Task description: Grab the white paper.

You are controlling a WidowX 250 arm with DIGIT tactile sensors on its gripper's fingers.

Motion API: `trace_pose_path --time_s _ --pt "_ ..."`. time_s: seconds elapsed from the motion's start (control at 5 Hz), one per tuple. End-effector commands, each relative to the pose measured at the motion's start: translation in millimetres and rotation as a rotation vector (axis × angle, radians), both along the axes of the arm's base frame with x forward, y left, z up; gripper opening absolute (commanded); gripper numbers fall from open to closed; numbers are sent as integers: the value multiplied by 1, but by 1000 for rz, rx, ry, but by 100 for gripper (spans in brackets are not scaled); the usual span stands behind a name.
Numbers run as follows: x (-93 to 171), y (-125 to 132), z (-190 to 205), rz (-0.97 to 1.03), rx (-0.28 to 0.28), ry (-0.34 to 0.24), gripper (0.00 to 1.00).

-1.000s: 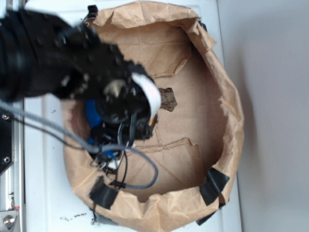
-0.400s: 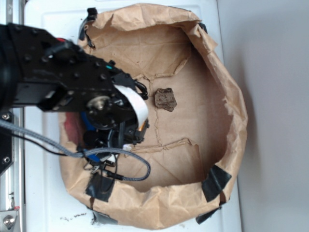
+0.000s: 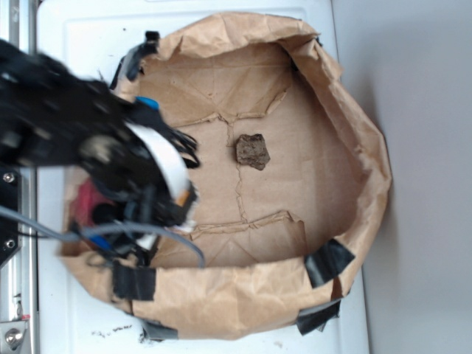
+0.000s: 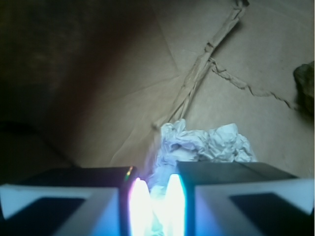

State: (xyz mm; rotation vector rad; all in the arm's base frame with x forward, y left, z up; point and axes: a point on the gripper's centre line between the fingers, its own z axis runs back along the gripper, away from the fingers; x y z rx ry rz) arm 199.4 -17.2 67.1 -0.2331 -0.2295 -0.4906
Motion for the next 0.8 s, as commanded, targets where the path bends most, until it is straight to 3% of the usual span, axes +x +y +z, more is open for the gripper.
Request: trace_pose_path --time_s 0.0,0.2,0.4,0.6 --pt "-21 26 40 119 -87 -182 0" --pt "30 39 47 87 -112 -187 0" --pt "43 44 52 94 -124 -220 0" --pt "62 50 55 102 -138 -194 0"
